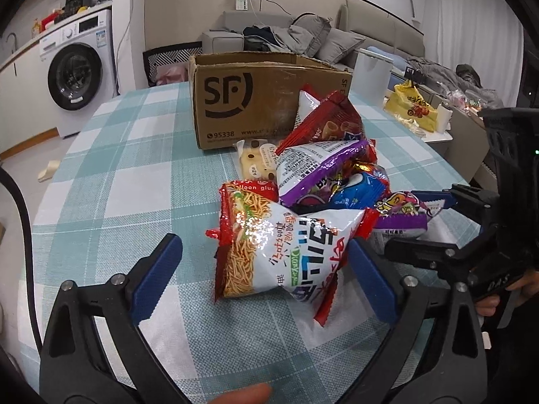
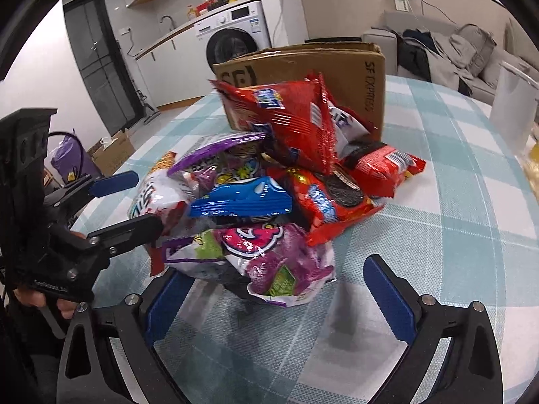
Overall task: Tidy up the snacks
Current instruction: 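Reach both tools into the pile and close the left tool on the yellow noodle bag, then close the right tool on the silver-purple snack bag while the left tool lifts the noodle bag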
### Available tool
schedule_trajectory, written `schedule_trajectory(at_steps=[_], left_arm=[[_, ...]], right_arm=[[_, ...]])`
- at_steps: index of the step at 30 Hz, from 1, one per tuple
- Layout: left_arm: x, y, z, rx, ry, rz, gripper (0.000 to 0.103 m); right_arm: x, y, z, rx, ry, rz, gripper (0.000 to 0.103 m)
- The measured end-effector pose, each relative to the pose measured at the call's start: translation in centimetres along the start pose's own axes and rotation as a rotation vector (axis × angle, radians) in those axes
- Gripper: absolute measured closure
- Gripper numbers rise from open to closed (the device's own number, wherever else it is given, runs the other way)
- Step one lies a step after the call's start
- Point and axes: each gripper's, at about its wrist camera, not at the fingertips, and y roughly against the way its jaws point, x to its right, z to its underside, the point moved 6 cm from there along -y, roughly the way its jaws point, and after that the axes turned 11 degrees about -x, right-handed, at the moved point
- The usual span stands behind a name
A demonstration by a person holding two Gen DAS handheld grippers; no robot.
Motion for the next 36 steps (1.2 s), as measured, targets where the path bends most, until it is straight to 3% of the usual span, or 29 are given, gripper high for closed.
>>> schedule_trajectory(at_steps=[6,14,18,21,22,36], left_arm=[[0.7,-0.7,-0.1,-0.036,-0.018,0.055,0.019],[0.9,-0.8,0.0,-0.052,-0.017,0.085,0.022],[0.7,-1.0,0.0,-0.068,-0.01,0.113,0.031],[0.6,-1.0,0.2,-0.083,-0.01,0.139,0.043],[0.5,-1.0,0.2,-0.082,-0.009,0.144,0.045],[0.1,0.0,0.5,-0.051,0.023,0.179,0.052]], right_arm=[[1.2,-0.1,-0.2,0.001,-0.043,-0.044,0.006],[1.1,-0.5,0.0,-0.007,-0.07,-0.137,0.022],[1.2,-0.4,0.0,0.001,-0.075,-0.139,0.026],[1.1,-0.2,0.3,0.0,-0.074,-0.147,0.03],[1.1,-0.2,0.4,-0.004,-0.075,-0.155,0.036],[1.8,0.7,2.1,0.009,-0.086,-0.185,0.045]])
